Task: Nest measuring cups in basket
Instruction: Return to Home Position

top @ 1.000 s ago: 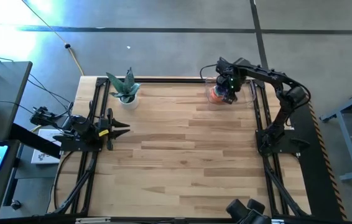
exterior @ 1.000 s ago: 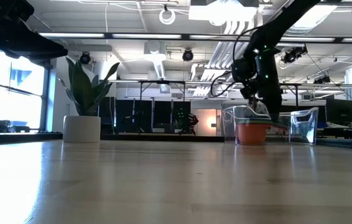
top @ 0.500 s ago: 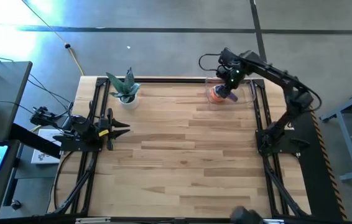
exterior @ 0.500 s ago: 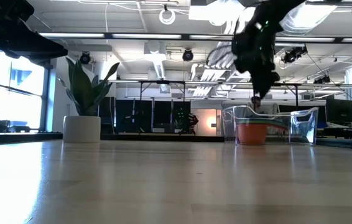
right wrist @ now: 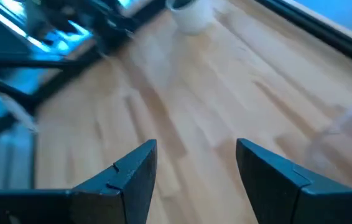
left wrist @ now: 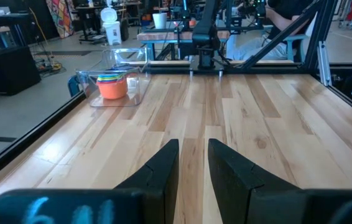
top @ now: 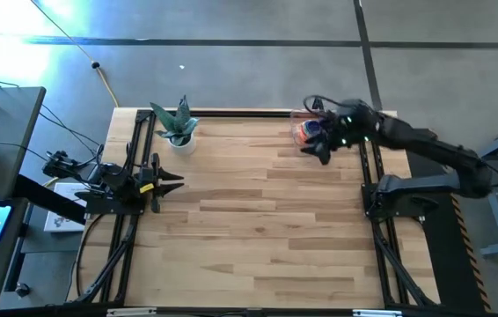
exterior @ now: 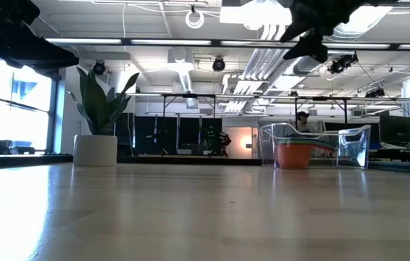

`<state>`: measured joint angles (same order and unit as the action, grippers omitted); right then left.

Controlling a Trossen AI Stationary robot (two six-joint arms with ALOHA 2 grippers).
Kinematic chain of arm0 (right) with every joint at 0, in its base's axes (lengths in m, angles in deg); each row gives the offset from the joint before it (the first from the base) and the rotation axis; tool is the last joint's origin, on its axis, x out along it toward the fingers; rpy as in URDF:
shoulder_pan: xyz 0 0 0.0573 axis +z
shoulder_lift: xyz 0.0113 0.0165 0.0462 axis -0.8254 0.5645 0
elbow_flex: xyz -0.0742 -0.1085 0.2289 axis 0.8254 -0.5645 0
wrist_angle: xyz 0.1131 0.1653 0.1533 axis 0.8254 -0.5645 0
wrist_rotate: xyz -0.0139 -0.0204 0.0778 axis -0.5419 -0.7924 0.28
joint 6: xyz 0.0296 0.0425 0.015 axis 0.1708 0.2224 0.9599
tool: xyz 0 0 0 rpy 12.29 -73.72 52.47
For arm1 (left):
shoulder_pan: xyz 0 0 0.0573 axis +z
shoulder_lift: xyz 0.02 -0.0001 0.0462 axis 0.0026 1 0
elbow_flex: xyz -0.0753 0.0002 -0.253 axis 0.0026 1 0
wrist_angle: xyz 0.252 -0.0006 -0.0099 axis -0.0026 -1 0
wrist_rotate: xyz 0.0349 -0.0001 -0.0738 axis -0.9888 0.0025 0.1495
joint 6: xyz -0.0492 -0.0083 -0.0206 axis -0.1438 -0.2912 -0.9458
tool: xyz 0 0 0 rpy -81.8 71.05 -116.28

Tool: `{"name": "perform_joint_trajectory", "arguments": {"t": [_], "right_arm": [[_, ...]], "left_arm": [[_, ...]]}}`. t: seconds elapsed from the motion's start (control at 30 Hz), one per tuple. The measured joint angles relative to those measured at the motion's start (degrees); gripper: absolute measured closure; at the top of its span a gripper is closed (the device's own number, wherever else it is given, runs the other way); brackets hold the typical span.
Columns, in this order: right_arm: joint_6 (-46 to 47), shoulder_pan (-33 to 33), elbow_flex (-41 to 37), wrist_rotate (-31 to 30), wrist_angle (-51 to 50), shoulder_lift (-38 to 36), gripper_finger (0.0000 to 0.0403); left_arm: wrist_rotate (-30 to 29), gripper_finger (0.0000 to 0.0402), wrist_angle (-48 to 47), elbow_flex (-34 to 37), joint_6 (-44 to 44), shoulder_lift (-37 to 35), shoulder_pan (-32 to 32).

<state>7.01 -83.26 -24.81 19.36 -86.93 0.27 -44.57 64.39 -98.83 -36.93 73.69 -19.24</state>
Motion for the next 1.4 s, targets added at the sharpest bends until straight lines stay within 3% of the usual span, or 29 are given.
{"name": "perform_joint_trajectory", "arguments": {"t": [0.3, 0.6, 1.0, 1.4], "right_arm": [[6.2, 7.8, -22.2, 0.1, 22.3, -16.2, 0.0192], [5.3, 12.3, -39.2, 1.7, 31.6, -31.1, 0.0192], [5.3, 13.6, -49.6, 1.6, 32.1, -46.5, 0.0192], [7.2, 13.6, -55.9, 0.4, 32.6, -52.7, 0.0192]], "left_arm": [[0.0, 0.0326, 0.0, 0.0, 0.0, 0.0, 0.0], [0.0, 0.0326, 0.0, 0.0, 0.0, 0.0, 0.0], [0.0, 0.0326, 0.0, 0.0, 0.0, 0.0, 0.0], [0.0, 0.0326, 0.0, 0.0, 0.0, 0.0, 0.0]]}}
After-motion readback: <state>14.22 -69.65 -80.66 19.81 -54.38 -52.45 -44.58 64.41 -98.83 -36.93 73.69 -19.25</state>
